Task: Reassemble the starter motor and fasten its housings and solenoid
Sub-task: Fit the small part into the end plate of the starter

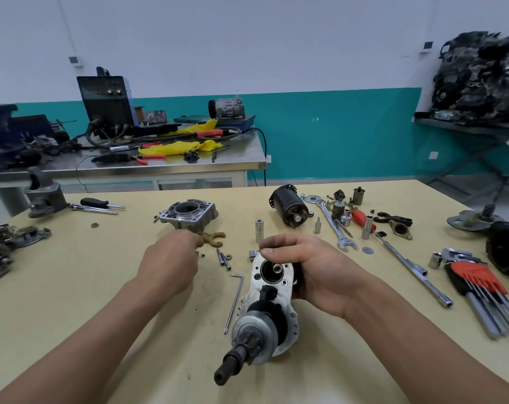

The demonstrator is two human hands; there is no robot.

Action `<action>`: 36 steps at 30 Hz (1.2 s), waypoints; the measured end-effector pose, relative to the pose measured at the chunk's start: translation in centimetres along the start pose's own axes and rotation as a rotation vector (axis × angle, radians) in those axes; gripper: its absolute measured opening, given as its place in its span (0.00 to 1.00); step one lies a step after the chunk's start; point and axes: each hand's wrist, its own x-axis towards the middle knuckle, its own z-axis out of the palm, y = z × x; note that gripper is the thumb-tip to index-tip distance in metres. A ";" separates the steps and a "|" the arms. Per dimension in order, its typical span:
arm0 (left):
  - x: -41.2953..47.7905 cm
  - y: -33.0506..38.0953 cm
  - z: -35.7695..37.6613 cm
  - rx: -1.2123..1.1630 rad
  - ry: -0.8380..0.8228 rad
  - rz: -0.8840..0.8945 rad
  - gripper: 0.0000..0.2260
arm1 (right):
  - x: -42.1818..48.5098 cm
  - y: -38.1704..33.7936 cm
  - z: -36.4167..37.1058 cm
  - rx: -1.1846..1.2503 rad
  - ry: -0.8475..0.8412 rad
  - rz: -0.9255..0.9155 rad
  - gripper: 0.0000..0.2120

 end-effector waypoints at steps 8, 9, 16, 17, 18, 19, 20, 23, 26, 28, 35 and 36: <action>1.9 1.2 0.3 0.194 -0.100 0.078 0.07 | 0.0 -0.1 -0.1 0.017 -0.012 0.005 0.06; 1.9 1.2 0.3 0.182 -0.097 0.076 0.07 | 0.1 0.0 -0.2 0.016 -0.012 0.004 0.06; 0.1 1.9 -1.3 -0.055 -0.094 0.129 0.09 | 0.3 0.2 -0.2 0.029 -0.013 0.002 0.06; -0.4 2.1 -2.0 -0.165 -0.056 0.142 0.08 | 0.3 0.2 -0.2 0.028 -0.013 0.002 0.06; -1.1 2.2 -2.8 -0.296 -0.015 0.142 0.07 | 0.3 0.2 -0.2 0.025 -0.011 0.001 0.06; -2.0 2.4 -3.7 -0.432 0.016 0.139 0.06 | 0.3 0.2 -0.2 0.023 -0.008 0.000 0.06; -2.9 2.6 -4.5 -0.556 0.027 0.138 0.06 | 0.3 0.2 -0.2 0.021 -0.002 0.000 0.05; -5.3 3.2 -6.3 -0.800 0.010 0.162 0.08 | 0.3 0.2 -0.1 0.015 0.015 0.003 0.04; -6.7 4.3 -7.2 -0.924 -0.035 0.220 0.09 | 0.4 0.3 0.0 0.009 0.035 0.004 0.03; -7.3 5.1 -7.5 -0.972 -0.080 0.280 0.09 | 0.3 0.3 0.2 0.000 0.039 -0.006 0.02; -7.9 5.9 -7.5 -0.934 -0.131 0.331 0.08 | 0.2 0.3 0.8 -0.006 0.055 -0.026 0.02; -7.9 6.0 -7.5 -0.930 -0.125 0.338 0.09 | 0.2 0.2 0.8 -0.006 0.060 -0.026 0.02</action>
